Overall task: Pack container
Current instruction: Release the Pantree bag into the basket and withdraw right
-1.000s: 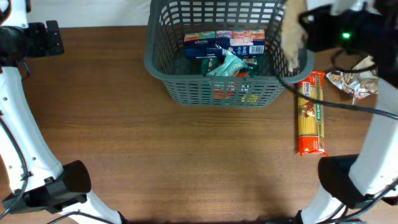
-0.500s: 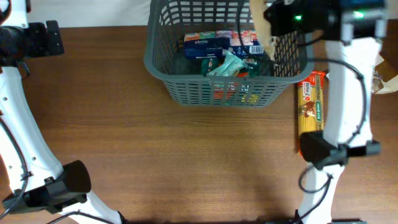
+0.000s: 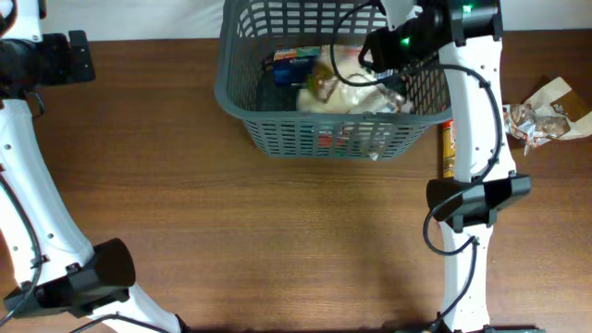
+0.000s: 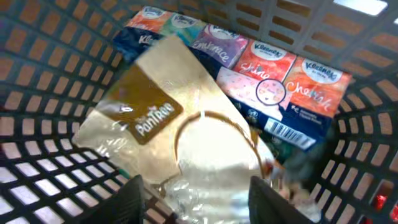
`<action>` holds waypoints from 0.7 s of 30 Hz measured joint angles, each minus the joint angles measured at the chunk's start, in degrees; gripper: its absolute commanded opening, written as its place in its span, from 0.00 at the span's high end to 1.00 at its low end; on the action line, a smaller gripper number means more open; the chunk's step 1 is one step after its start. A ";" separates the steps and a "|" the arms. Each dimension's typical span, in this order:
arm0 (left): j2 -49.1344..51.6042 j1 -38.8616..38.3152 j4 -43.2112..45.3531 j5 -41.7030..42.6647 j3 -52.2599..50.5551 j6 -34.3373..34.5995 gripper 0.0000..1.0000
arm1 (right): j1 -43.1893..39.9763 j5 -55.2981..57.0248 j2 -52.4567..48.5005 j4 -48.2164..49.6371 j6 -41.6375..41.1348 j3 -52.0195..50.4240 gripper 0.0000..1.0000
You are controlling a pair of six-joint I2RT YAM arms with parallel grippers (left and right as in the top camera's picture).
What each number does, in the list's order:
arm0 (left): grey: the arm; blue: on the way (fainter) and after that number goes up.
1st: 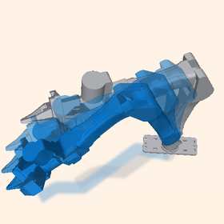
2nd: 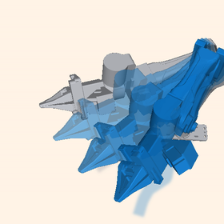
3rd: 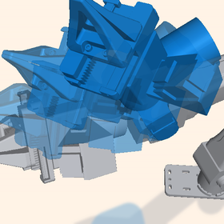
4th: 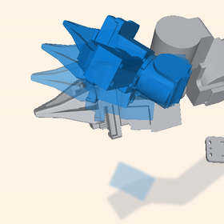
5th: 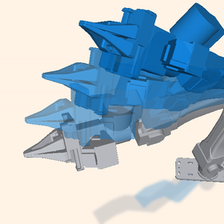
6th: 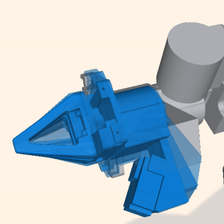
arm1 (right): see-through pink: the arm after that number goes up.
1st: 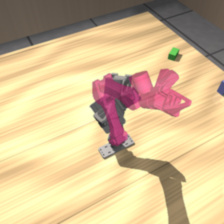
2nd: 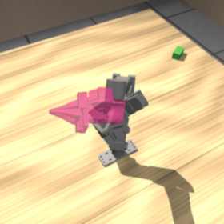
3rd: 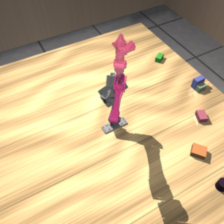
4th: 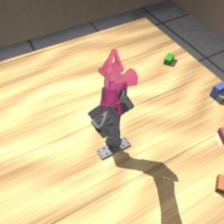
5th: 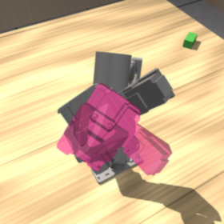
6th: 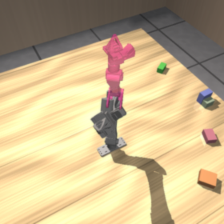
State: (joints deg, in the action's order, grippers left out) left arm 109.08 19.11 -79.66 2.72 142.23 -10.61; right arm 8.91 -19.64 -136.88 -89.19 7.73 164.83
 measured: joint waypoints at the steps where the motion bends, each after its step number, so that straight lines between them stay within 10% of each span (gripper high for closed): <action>1: 0.00 0.00 -0.02 0.00 0.00 0.00 0.01 | 0.07 0.02 0.44 -0.31 -0.28 0.00 0.48; 21: 0.00 0.00 -0.02 0.00 0.00 0.00 0.01 | -9.03 24.57 29.49 -5.44 -13.68 1.79 0.29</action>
State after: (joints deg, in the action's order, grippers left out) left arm 109.08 19.11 -79.68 2.72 142.23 -10.61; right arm -0.12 4.93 -107.39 -94.63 -5.96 166.63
